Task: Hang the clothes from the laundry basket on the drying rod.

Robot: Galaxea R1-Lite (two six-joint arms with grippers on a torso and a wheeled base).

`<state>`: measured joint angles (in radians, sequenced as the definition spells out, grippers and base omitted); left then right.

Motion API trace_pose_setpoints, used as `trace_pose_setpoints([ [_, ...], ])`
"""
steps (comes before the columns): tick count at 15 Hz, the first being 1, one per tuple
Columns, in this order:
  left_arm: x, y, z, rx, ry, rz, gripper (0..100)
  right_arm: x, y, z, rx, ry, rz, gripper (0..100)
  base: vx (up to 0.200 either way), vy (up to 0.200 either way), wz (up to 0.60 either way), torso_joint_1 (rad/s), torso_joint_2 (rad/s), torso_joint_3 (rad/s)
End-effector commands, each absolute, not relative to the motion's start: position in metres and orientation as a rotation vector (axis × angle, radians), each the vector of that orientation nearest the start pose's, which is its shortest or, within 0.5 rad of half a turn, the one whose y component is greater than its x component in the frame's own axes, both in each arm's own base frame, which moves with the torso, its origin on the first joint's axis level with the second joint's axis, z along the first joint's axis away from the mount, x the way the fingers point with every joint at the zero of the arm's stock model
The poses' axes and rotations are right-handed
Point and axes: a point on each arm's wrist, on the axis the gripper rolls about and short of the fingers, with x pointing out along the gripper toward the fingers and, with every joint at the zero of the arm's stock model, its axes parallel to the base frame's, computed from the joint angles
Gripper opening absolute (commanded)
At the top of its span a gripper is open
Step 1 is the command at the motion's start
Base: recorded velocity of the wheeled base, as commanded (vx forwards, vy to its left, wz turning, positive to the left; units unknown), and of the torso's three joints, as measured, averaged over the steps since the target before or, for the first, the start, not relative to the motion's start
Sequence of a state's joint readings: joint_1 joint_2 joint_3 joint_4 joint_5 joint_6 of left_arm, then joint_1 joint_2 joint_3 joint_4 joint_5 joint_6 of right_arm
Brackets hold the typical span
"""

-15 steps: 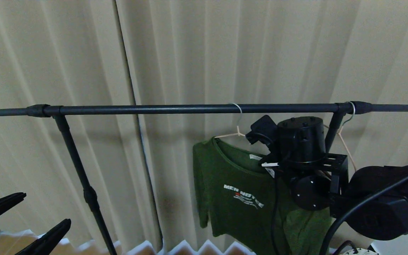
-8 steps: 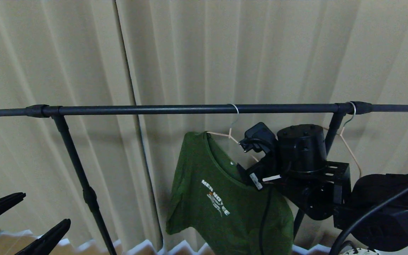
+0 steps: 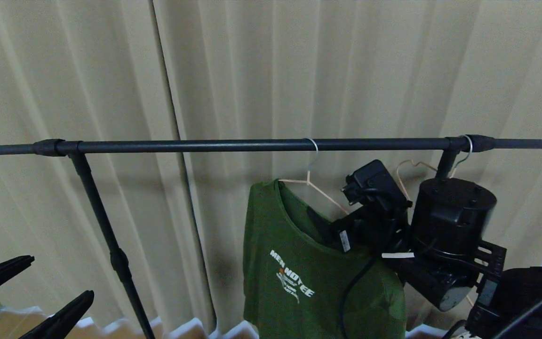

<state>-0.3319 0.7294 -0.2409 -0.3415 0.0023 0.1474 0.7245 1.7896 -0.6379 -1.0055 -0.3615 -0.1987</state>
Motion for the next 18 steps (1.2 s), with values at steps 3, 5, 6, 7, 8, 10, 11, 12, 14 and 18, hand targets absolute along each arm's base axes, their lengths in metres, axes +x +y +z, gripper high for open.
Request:
trace_pose_setpoints([
  [3, 0.064, -0.022, 0.168, 0.172, 0.132, -0.339, 100, 0.212, 0.164, 0.171, -0.237, 0.033, 0.339, 100, 0.000, 0.000, 0.00, 0.000, 0.00, 0.000],
  [5, 0.064, -0.022, 0.166, 0.173, 0.140, -0.338, 100, 0.191, 0.145, 0.177, -0.229, 0.020, 0.328, 100, 0.000, 0.000, 0.00, 0.000, 0.00, 0.000],
  [6, 0.064, -0.022, 0.163, 0.175, 0.150, -0.338, 100, 0.181, 0.136, 0.176, -0.231, 0.021, 0.328, 100, 0.000, 0.000, 0.00, 0.000, 0.00, 0.000],
  [7, 0.064, -0.021, 0.161, 0.175, 0.160, -0.333, 100, 0.175, 0.130, 0.176, -0.231, 0.018, 0.322, 100, 0.000, 0.000, 0.00, 0.000, 0.00, 0.000],
  [8, 0.063, -0.020, 0.157, 0.172, 0.171, -0.319, 100, 0.170, 0.121, 0.177, -0.229, 0.012, 0.300, 100, 0.000, 0.000, 0.00, 0.000, 0.00, 0.000],
  [10, 0.060, -0.017, 0.146, 0.172, 0.203, -0.281, 100, 0.164, 0.097, 0.178, -0.240, 0.039, 0.220, 100, 0.000, 0.000, 0.00, 0.000, 0.00, 0.000],
  [11, 0.057, -0.014, 0.140, 0.170, 0.213, -0.251, 100, 0.158, 0.075, 0.178, -0.261, 0.099, 0.146, 100, 0.000, 0.000, 0.00, 0.000, 0.00, 0.000],
  [12, 0.056, -0.013, 0.139, 0.169, 0.214, -0.242, 100, 0.153, 0.067, 0.179, -0.266, 0.127, 0.117, 100, 0.000, 0.000, 0.00, 0.000, 0.00, 0.000],
  [14, 0.056, -0.013, 0.137, 0.170, 0.220, -0.243, 100, 0.134, 0.052, 0.174, -0.292, 0.233, 0.093, 100, 0.000, 0.000, 0.00, 0.000, 0.00, 0.000],
  [18, 0.056, -0.013, 0.137, 0.173, 0.218, -0.246, 100, 0.114, 0.044, 0.163, -0.256, 0.350, 0.154, 100, 0.000, 0.000, 0.00, 0.000, 0.00, 0.000],
])
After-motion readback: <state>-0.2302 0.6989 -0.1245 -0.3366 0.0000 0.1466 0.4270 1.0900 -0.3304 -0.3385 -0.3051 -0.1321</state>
